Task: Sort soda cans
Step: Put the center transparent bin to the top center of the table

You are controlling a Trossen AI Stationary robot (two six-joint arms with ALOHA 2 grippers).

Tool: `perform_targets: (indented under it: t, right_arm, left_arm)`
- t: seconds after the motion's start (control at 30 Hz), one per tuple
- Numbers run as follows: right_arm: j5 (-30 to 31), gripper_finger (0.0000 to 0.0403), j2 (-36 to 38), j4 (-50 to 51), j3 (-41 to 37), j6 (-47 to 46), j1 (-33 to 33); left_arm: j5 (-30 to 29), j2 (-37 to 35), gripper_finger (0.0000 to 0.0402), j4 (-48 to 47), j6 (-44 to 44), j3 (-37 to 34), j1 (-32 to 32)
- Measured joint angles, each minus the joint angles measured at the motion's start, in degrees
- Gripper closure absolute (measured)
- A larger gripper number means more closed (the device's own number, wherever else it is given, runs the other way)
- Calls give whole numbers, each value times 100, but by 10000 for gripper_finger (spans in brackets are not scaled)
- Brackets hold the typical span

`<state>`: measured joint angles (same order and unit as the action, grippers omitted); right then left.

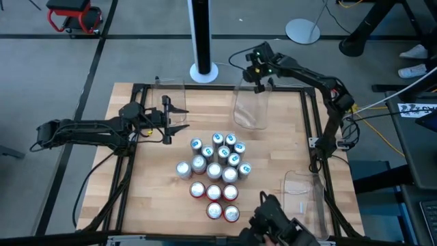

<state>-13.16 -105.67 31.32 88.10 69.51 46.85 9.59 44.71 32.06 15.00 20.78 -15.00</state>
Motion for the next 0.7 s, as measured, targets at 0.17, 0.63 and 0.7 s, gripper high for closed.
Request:
perform_targets:
  t: [0.17,0.63,0.7]
  right_arm:
    - [-1,388,-203,-43,324,-31,2]
    - [-334,388,-334,-903,522,36,-9]
    - [-448,388,-381,-1017,522,185,-23]
  left_arm:
    - [0,0,169,-1,-2,0,0]
    - [-1,-2,169,8,76,0,-2]
    - [1,-2,169,11,87,0,0]
